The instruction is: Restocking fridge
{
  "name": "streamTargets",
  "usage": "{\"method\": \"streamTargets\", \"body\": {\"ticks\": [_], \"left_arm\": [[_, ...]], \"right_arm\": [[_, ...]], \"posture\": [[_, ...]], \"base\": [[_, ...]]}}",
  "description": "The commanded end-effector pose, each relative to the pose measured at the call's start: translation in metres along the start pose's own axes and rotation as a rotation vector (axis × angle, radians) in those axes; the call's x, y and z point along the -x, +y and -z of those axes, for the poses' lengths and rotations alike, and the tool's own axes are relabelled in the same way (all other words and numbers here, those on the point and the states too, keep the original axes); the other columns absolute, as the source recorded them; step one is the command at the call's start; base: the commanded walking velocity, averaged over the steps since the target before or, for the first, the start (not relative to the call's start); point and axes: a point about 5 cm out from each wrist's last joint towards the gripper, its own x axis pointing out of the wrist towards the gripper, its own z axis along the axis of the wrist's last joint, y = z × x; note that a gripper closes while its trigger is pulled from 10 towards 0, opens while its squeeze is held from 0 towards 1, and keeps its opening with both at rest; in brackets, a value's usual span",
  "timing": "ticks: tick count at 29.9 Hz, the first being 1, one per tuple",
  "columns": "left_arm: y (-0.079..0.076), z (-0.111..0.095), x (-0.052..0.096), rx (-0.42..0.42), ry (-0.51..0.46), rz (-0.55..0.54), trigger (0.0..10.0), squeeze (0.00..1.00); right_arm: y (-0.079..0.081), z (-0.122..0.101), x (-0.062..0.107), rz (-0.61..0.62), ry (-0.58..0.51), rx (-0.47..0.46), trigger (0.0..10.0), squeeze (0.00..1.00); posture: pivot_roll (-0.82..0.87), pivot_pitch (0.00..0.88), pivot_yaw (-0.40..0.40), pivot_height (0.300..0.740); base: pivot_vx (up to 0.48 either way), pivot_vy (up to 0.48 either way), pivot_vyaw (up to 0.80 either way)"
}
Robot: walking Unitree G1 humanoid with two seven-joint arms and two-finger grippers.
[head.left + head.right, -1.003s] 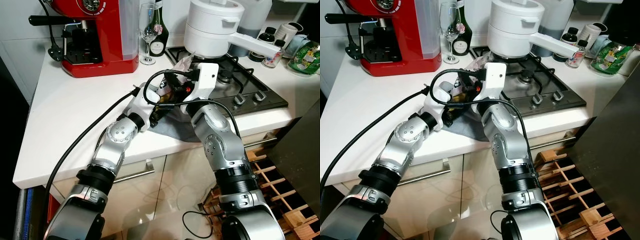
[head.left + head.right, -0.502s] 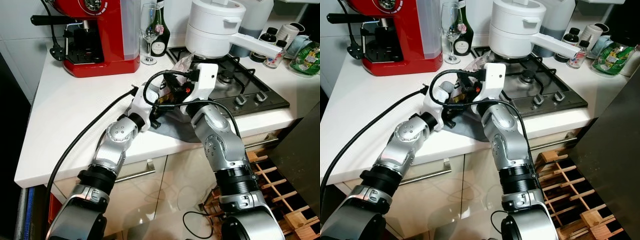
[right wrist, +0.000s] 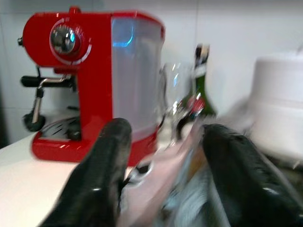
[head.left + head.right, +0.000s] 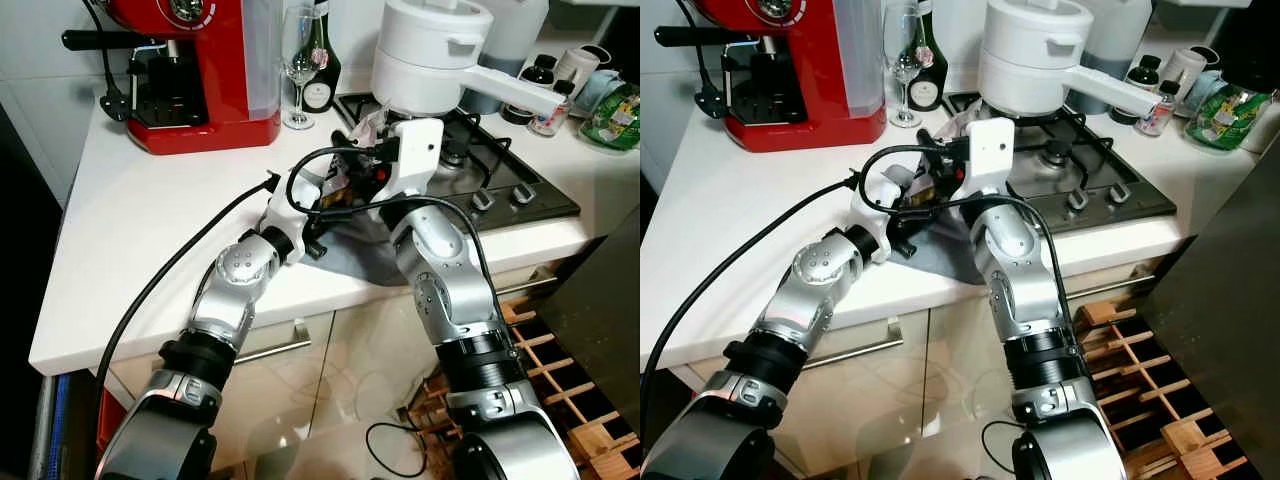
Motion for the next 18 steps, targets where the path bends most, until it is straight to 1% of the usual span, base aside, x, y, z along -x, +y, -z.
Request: {"method": "streamTargets", "body": {"ticks": [1,2,3,4,5,6,7,8,9,10,11,12,13,14,18], "left_arm": [[-0.003,-0.005,-0.002,-0.025,-0.014,0.014,0.0,0.0],[-0.003,-0.005,-0.002,-0.025,-0.014,0.014,0.0,0.0],[-0.002,-0.005,-0.002,-0.026,-0.013,0.013,0.0,0.0],[-0.002,-0.005,-0.002,-0.027,-0.01,0.01,0.0,0.0],[-0.002,-0.005,-0.002,-0.027,-0.01,0.01,0.0,0.0],[-0.002,-0.004,-0.001,-0.028,-0.009,0.009,0.0,0.0],[-0.002,-0.004,-0.001,-0.029,-0.008,0.008,0.0,0.0],[-0.001,-0.004,-0.001,-0.028,-0.008,0.006,0.0,0.0],[-0.001,-0.004,-0.001,-0.028,-0.007,0.002,0.0,0.0],[0.0,-0.004,-0.001,-0.028,-0.007,-0.003,0.0,0.0],[0.0,-0.004,-0.001,-0.028,-0.007,-0.003,0.0,0.0],[0.0,-0.004,-0.001,-0.029,-0.006,-0.007,0.0,0.0],[0.001,-0.004,-0.001,-0.031,-0.005,-0.011,0.0,0.0],[0.002,-0.004,-0.001,-0.034,-0.004,-0.017,0.0,0.0],[0.01,-0.002,0.0,-0.061,0.019,-0.061,0.0,0.0]], "right_arm": [[-0.005,-0.019,-0.002,0.028,-0.102,0.083,10.0,1.0],[-0.005,-0.019,-0.002,0.028,-0.102,0.083,10.0,1.0],[-0.009,-0.025,-0.002,0.052,-0.133,0.129,10.0,1.0],[-0.016,-0.035,-0.002,0.093,-0.193,0.24,10.0,1.0],[-0.016,-0.035,-0.002,0.093,-0.193,0.24,10.0,1.0],[-0.02,-0.041,0.0,0.113,-0.232,0.332,10.0,1.0],[-0.021,-0.045,0.0,0.122,-0.256,0.39,10.0,1.0],[-0.024,-0.047,0.001,0.144,-0.267,0.5,10.0,1.0],[-0.028,-0.048,0.003,0.18,-0.269,0.574,10.0,1.0],[-0.035,-0.047,0.005,0.233,-0.256,0.623,10.0,1.0],[-0.035,-0.047,0.005,0.233,-0.256,0.623,10.0,1.0],[-0.041,-0.047,0.007,0.283,-0.251,0.662,10.0,1.0],[-0.046,-0.046,0.009,0.316,-0.247,0.678,10.0,1.0],[-0.05,-0.047,0.013,0.343,-0.251,0.705,10.0,0.0],[-0.059,-0.047,0.027,0.395,-0.282,0.748,10.0,0.0]], "posture": [[-0.07,0.0,-0.045,0.74],[-0.07,0.0,-0.045,0.74],[-0.07,0.0,-0.044,0.74],[-0.07,0.0,-0.045,0.74],[-0.07,0.0,-0.045,0.74],[-0.07,0.0,-0.045,0.74],[-0.07,0.0,-0.045,0.74],[-0.07,0.0,-0.045,0.74],[-0.07,0.0,-0.045,0.74],[-0.07,0.0,-0.047,0.74],[-0.07,0.0,-0.047,0.74],[-0.07,0.0,-0.048,0.74],[-0.07,0.0,-0.048,0.74],[-0.07,0.0,-0.047,0.74],[-0.07,0.0,-0.045,0.74]], "base": [[0.0,0.0,0.0],[0.0,0.0,0.0],[0.0,0.0,0.0],[0.0,0.0,0.0],[0.0,0.0,0.0],[0.0,0.0,0.0],[0.0,0.0,0.0],[0.0,0.0,0.0],[0.0,0.0,0.0],[0.0,0.0,0.0],[0.0,0.0,0.0],[0.0,0.0,0.0],[0.0,0.0,0.0],[0.0,0.0,0.0],[0.0,0.0,0.0]]}}
